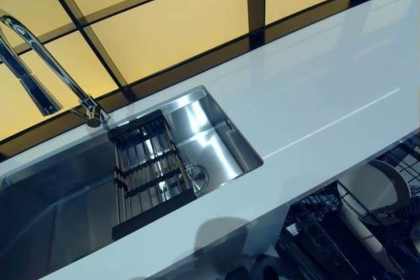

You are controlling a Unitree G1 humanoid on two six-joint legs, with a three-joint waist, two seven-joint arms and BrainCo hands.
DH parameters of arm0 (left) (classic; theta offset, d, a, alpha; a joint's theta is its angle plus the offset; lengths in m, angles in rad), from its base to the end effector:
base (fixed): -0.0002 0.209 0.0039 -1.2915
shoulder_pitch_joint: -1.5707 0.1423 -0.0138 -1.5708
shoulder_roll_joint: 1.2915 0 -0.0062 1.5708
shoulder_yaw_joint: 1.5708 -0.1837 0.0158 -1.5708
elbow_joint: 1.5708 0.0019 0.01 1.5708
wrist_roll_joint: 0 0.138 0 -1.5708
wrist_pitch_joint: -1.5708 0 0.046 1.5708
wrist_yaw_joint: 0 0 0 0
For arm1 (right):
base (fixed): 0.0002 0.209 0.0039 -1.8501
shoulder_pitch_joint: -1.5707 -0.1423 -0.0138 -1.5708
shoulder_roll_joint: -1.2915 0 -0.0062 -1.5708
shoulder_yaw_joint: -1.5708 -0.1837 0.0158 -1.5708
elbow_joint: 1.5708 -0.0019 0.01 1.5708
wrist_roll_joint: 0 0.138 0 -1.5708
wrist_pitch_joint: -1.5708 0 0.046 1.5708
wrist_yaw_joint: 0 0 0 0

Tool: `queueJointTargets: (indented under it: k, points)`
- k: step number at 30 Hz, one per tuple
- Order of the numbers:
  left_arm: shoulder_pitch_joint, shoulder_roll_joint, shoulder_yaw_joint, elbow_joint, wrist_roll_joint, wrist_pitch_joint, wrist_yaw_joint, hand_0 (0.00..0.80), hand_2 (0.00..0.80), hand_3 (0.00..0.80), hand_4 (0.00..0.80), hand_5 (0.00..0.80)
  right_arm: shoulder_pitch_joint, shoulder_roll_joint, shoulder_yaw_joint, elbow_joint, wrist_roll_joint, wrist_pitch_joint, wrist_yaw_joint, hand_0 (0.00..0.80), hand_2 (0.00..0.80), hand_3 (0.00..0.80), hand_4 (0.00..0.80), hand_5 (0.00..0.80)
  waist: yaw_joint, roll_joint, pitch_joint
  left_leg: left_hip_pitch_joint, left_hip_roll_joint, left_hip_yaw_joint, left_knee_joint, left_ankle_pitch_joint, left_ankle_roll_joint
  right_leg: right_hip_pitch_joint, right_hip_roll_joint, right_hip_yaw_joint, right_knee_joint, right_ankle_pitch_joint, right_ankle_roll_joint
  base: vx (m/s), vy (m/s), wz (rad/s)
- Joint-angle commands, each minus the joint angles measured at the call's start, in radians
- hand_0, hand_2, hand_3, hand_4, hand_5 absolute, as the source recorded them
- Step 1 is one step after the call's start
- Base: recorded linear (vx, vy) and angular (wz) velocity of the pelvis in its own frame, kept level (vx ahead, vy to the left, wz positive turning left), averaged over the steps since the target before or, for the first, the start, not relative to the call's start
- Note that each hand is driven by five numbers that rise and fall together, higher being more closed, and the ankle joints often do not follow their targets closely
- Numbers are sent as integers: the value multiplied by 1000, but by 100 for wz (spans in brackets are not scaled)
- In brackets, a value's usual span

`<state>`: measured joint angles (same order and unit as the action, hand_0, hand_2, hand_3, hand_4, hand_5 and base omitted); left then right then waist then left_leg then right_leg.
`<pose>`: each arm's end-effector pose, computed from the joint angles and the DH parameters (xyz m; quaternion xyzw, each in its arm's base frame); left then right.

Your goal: Take plates into dishwasher

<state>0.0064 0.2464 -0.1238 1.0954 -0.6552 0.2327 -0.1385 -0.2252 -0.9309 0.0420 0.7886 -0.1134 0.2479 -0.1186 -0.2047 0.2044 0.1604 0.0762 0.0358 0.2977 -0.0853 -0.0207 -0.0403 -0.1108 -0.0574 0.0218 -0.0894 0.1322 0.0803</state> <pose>0.0834 0.2189 -0.1115 -0.2014 0.5749 0.1083 0.7856 0.1910 -0.3963 0.0766 -0.4582 0.3320 -0.2623 0.7817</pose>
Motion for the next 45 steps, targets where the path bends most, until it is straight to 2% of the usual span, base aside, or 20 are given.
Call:
queueJointTargets:
  k: [1,8,17,28,32,35,36,37,38,39,40,41,42,43,44,45]
  points:
    - [-21,52,54,28,-35,1,23,0,0,0,0,0,-5,-24,-14,-20,25,24,-12,0,0,0,0,0,11,-143,-40,3,-35,-66,-2,-35,1,19,-49,5,2,12,115,0,0,0]
    - [-21,65,89,46,-36,2,59,0,0,0,0,0,49,-96,-81,-104,33,72,73,0,0,0,0,0,-7,-204,-64,9,-22,-54,-2,-43,0,20,-34,24,2,16,116,2,-1,0]
    - [-36,67,114,77,-9,10,105,0,0,0,0,0,91,-143,-116,-133,26,112,144,0,0,0,0,0,-10,-266,-106,23,-17,-50,-2,-52,9,38,-17,44,2,17,115,19,-10,-1]
    - [-56,86,145,110,18,31,137,0,0,0,0,0,90,-209,-143,-132,24,149,208,0,0,0,0,0,5,-313,-146,41,7,-74,-2,-51,11,89,16,52,6,-11,95,39,-76,1]
    - [-39,87,165,119,32,20,138,0,0,0,0,0,44,-231,-116,-106,-6,142,238,0,0,0,0,0,22,-316,-150,63,-7,-90,-2,-46,20,103,22,53,7,-16,80,19,-17,8]
    - [-62,89,148,103,24,26,139,0,0,0,0,0,-9,-269,-94,-60,-5,120,249,0,0,0,0,0,36,-330,-140,49,4,-126,75,-43,1,116,1,65,13,0,72,-137,91,6]
    - [-75,88,125,81,7,32,150,0,0,0,0,0,-35,-270,-85,-55,-11,114,238,0,0,0,0,0,42,-338,-133,47,9,-165,102,-56,-2,106,-17,68,17,14,81,-253,161,9]
    - [-89,81,107,63,-15,31,178,0,0,0,0,0,-77,-272,-61,-42,-7,87,239,0,0,0,0,0,48,-352,-120,58,14,-203,147,-96,2,85,-42,80,27,31,88,-337,192,5]
    - [-100,75,105,55,-2,33,189,0,0,0,0,0,-140,-288,-25,-12,13,68,246,0,0,0,0,0,45,-367,-111,86,47,-200,230,-155,-7,60,-72,91,42,44,92,-350,162,-8]
    - [-111,76,93,53,-5,37,197,0,0,0,0,0,-218,-299,30,-1,17,84,260,0,0,0,0,0,57,-378,-94,59,47,-273,374,-163,-11,50,-74,130,68,44,85,-399,169,-47]
    - [-124,72,77,48,13,30,218,0,0,0,0,0,-295,-302,84,14,31,89,268,0,0,0,0,0,86,-383,-75,-18,46,-334,377,-155,-14,65,-74,139,78,38,89,-399,228,-67]
    - [-143,75,69,63,45,35,223,0,0,0,0,0,-346,-305,124,51,77,64,244,0,0,0,0,0,82,-379,-67,7,43,-293,315,-175,-2,47,-89,127,98,37,107,-419,291,-76]
    - [-151,81,68,80,51,36,221,0,0,0,0,0,-384,-291,154,74,78,59,233,0,0,0,0,0,75,-382,-61,29,20,-282,318,-202,13,4,-112,125,107,72,130,-305,266,-47]
    - [-152,83,70,85,53,34,223,0,0,0,0,0,-395,-287,163,78,74,60,235,0,0,0,0,0,73,-382,-60,29,15,-282,326,-213,17,-4,-117,125,108,79,136,-323,197,-23]
    - [-150,94,68,100,53,20,233,0,0,0,0,0,-397,-272,164,70,76,72,227,0,0,0,0,0,78,-385,-56,12,-8,-277,350,-234,31,-20,-140,110,90,118,147,-332,210,4]
    - [-141,115,67,109,43,29,241,0,0,0,0,0,-412,-267,177,82,79,67,219,0,0,0,0,0,82,-377,-59,26,-1,-271,317,-223,29,-31,-150,92,78,133,145,-338,211,1]
